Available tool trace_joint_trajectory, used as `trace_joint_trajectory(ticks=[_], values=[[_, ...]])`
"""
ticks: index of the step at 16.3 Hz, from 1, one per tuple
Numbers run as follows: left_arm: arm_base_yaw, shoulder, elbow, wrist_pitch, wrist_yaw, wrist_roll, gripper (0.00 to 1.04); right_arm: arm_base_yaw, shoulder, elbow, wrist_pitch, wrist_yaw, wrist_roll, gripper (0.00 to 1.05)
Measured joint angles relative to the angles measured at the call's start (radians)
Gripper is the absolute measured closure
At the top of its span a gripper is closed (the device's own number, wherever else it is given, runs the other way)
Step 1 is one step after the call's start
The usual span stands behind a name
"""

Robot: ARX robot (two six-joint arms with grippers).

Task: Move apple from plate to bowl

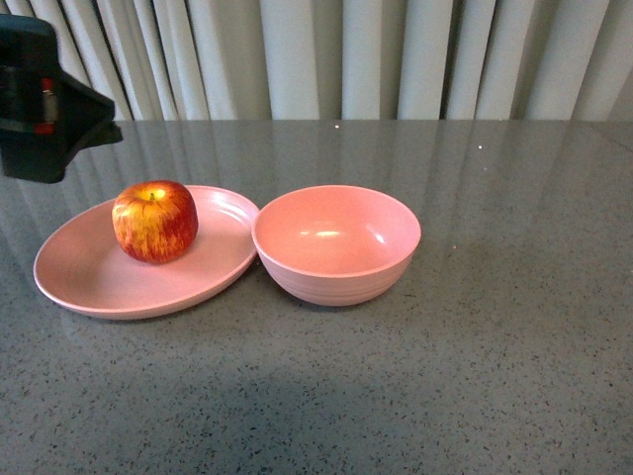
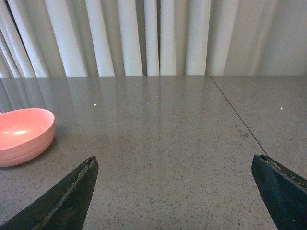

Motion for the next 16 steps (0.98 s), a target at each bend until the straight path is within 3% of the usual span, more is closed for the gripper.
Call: trace_joint_trajectory(ticks=[7, 16], values=[[-0.028, 0.342, 0.19, -0.001, 0.007, -0.063, 0.07, 0.0, 0.0, 0.0, 0.0, 0.0, 0.0, 0.07], [0.014, 0.454, 0.224, 0.013, 0.036, -0.146, 0.07, 0.0, 0.0, 0.0, 0.0, 0.0, 0.0, 0.07]])
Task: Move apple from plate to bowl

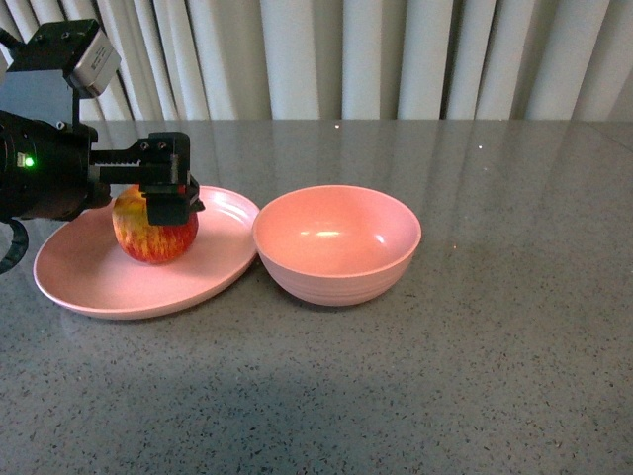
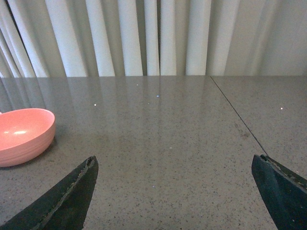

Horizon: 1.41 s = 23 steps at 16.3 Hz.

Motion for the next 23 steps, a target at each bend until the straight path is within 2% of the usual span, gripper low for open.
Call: trace_joint_trajectory(ticks=[10, 11, 13, 17, 20, 23], values=[[0.016, 0.109, 0.044, -0.042, 0.056, -0.039, 0.08, 0.0, 0.0, 0.0, 0.0, 0.0, 0.0, 0.07], [0.015, 0.109, 0.044, -0.042, 0.056, -0.039, 0.19, 0.0, 0.0, 0.0, 0.0, 0.0, 0.0, 0.07], [0.015, 0.108, 0.047, -0.046, 0.058, -0.039, 0.33, 0.0, 0.0, 0.0, 0.0, 0.0, 0.0, 0.07], [0.016, 0.042, 0.054, -0.09, 0.053, -0.027, 0.37, 0.0, 0.0, 0.0, 0.0, 0.0, 0.0, 0.07], [-0.043, -0.11, 0.111, -0.142, 0.035, -0.004, 0.37, 0.0, 0.0, 0.0, 0.0, 0.0, 0.0, 0.07], [-0.172, -0.177, 0.156, -0.178, 0.024, -0.001, 0.37, 0.0, 0.0, 0.0, 0.0, 0.0, 0.0, 0.07]])
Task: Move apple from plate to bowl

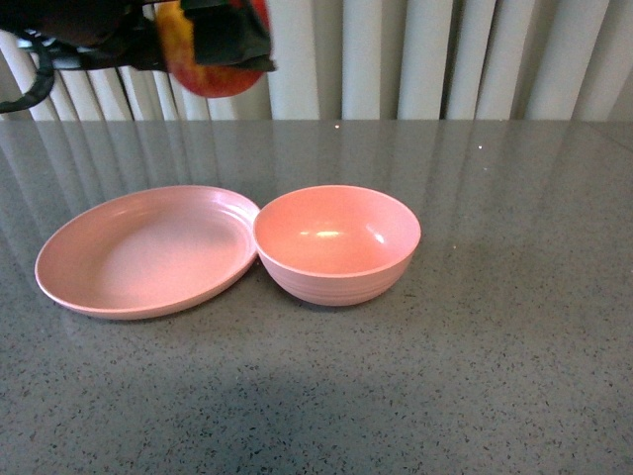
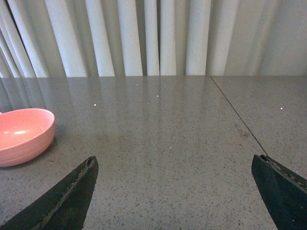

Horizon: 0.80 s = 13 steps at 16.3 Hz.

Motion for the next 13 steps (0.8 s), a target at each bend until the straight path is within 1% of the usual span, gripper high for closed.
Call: trace_joint_trajectory(ticks=[2, 4, 8, 13], values=[[-0.101, 0.028, 0.02, -0.012, -0.011, 0.0, 0.37, 0.0, 0.0, 0.0, 0.0, 0.0, 0.0, 0.07], [-0.156, 0.089, 0.034, -0.017, -0.034, -0.004, 0.37, 0.0, 0.0, 0.0, 0.0, 0.0, 0.0, 0.07], [-0.191, 0.187, 0.036, -0.024, -0.038, -0.022, 0.37, 0.0, 0.0, 0.0, 0.0, 0.0, 0.0, 0.07], [-0.181, 0.259, 0.06, -0.026, -0.054, -0.059, 0.37, 0.0, 0.0, 0.0, 0.0, 0.0, 0.0, 0.07]])
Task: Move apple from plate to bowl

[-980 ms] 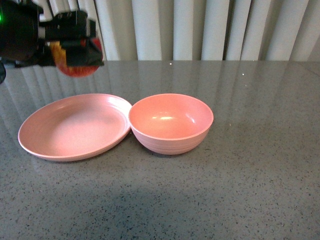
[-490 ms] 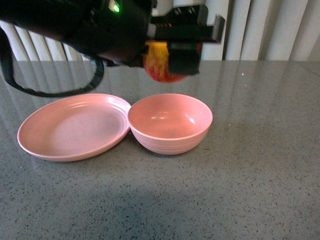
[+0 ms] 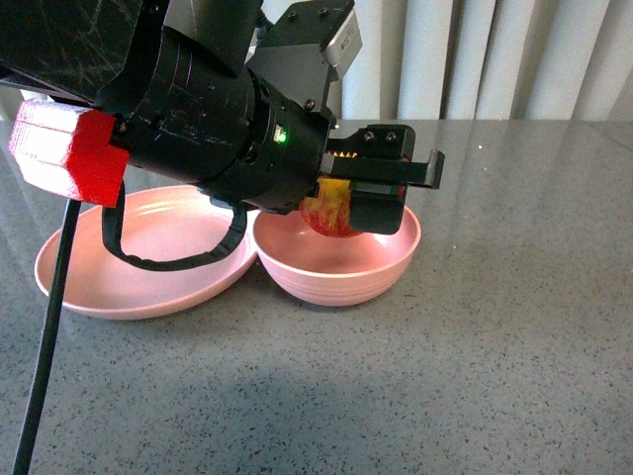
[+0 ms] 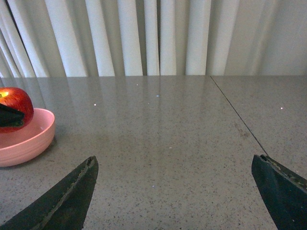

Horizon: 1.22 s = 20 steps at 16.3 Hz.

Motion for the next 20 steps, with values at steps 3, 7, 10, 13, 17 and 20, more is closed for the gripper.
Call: trace_joint_trajectory(ticks=[3, 7, 10, 13, 17, 20], values=[[0.01, 0.033, 0.009, -0.008, 0.001, -0.013, 0.37, 0.0, 0.0, 0.0, 0.0, 0.0, 0.0, 0.07], [0.011, 0.053, 0.011, -0.012, 0.001, -0.025, 0.37, 0.0, 0.0, 0.0, 0.0, 0.0, 0.0, 0.07], [0.015, 0.053, 0.015, -0.013, 0.001, -0.027, 0.17, 0.0, 0.0, 0.0, 0.0, 0.0, 0.0, 0.07], [0.019, 0.048, 0.019, -0.004, 0.012, -0.031, 0.07, 0.0, 0.0, 0.0, 0.0, 0.0, 0.0, 0.07], [0.036, -0.051, 0.019, 0.043, 0.011, -0.032, 0.07, 0.0, 0.0, 0.0, 0.0, 0.0, 0.0, 0.07], [0.058, -0.147, 0.006, 0.088, -0.001, -0.032, 0.07, 0.0, 0.0, 0.0, 0.0, 0.0, 0.0, 0.07]])
